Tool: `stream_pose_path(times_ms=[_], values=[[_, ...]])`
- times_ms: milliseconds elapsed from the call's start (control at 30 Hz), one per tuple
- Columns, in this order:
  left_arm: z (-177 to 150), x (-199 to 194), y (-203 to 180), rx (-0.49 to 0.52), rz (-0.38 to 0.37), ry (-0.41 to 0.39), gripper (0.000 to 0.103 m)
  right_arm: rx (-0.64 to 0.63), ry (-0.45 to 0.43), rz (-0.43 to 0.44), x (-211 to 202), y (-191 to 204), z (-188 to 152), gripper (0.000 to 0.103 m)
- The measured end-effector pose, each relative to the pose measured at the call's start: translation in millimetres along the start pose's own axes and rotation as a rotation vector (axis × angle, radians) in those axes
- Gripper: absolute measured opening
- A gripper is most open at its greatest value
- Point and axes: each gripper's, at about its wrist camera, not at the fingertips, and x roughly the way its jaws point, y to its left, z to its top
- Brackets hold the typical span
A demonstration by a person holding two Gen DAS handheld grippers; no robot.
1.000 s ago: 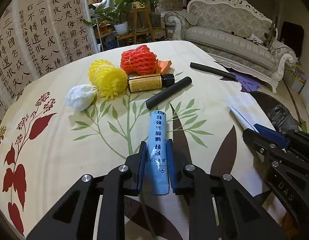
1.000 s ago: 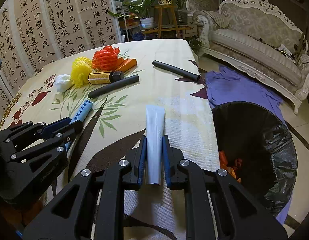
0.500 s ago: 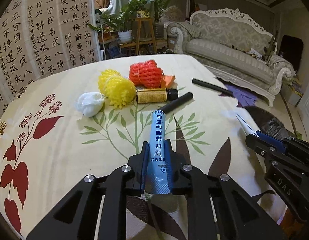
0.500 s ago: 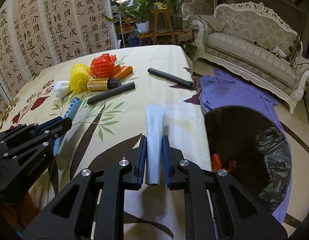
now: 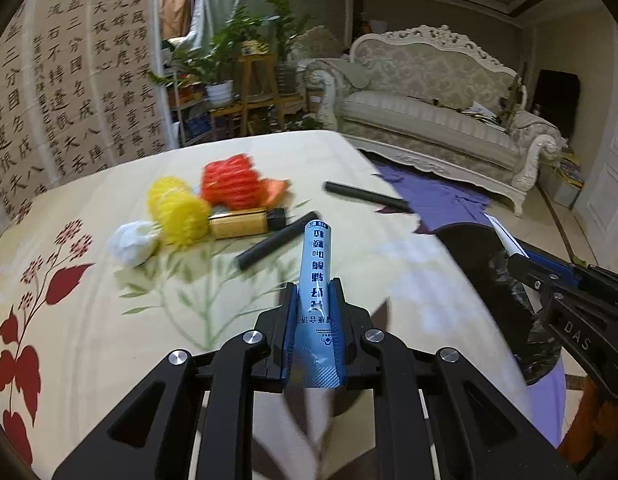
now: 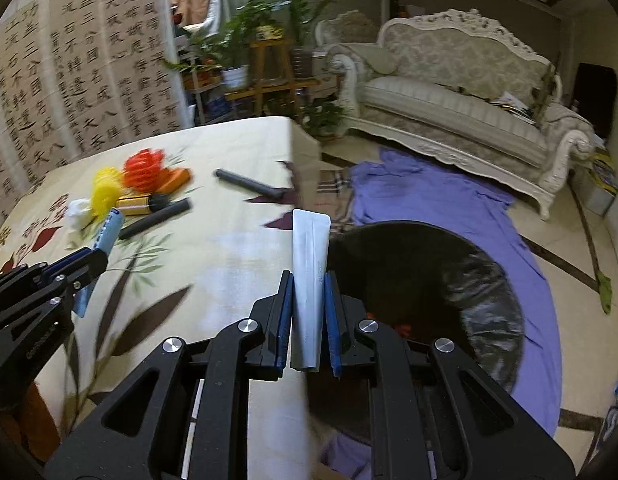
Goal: Collect trash
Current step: 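Carry both tubes over the bin and open both tools to drop them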
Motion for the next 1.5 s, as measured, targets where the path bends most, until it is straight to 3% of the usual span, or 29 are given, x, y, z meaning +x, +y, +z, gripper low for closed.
stream_pose_path(times_ms=[367, 633, 1167, 1200, 1267, 1333, 1500], values=[[12, 18, -65, 0.073, -0.081, -0.005, 0.017, 0.060, -0.013, -0.052, -4, -44, -6, 0.016], [20, 34, -98, 0.118, -0.090, -0.005, 0.017, 0.069, -0.032, -0.088, -1, -64, -7, 0.016], [28, 65, -127, 0.157, -0.091, 0.048, 0.019, 0.119, -0.005, -0.081, 20, -94, -8, 0.018], [28, 66, -127, 0.156, -0.090, 0.055, 0.022, 0.122, -0.001, -0.082, 21, -96, -8, 0.019], [29, 69, -128, 0.151, -0.091, 0.069, 0.027, 0.135, 0.001, -0.092, 23, -99, -9, 0.031], [29, 70, -127, 0.144, -0.086, 0.072, 0.041, 0.144, 0.004, -0.094, 24, -102, -10, 0.032], [29, 69, -123, 0.125, -0.088, 0.073, 0.052, 0.154, 0.003, -0.102, 23, -107, -10, 0.032]])
